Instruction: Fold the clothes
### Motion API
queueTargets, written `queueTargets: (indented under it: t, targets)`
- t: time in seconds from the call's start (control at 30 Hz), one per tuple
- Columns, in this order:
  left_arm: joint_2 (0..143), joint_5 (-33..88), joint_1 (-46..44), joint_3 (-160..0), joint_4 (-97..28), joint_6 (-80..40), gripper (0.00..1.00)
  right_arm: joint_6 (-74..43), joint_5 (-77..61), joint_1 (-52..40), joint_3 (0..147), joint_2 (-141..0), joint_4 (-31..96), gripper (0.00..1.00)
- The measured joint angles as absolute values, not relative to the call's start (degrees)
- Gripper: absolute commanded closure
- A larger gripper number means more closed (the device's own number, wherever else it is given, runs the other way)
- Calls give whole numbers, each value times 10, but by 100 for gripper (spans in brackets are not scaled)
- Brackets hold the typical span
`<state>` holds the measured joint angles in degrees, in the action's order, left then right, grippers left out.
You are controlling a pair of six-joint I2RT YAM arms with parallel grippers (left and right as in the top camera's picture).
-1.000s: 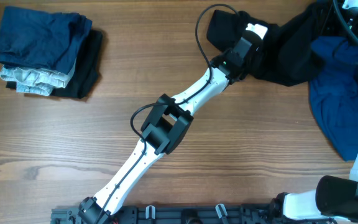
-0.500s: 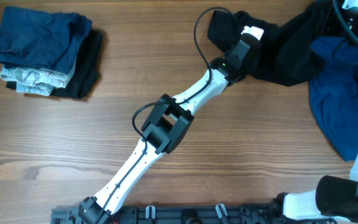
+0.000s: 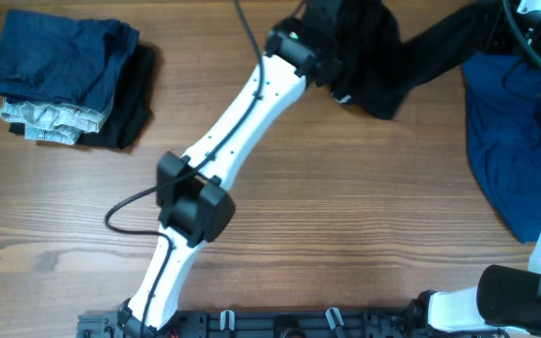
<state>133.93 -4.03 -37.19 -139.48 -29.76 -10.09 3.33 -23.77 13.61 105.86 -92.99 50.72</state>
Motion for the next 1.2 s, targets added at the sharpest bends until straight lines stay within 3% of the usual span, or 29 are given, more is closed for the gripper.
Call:
queueTargets:
  t: [0.37,0.6,0.67,0.7,0.73,1.2]
  targets:
    - [1256,-41,-280,-1395,-590,-98,96,33,-303,136,1059,-930,575,96]
    - [1178,-46,-239,-1396,-715,-97,96,34,-322,122,1059,-930,649,96]
    - [1177,-47,-236,-1396,-752,-97,90,34,-324,104,1059,-930,657,96]
    - [1177,-47,-235,-1395,-767,-96,90,34,-325,93,1059,-930,656,96]
    - [1178,-46,-234,-1395,-779,-96,96,34,-326,82,1059,-930,656,96]
    - [1178,-47,-224,-1395,-832,-88,96,33,-295,23,1058,-930,660,96]
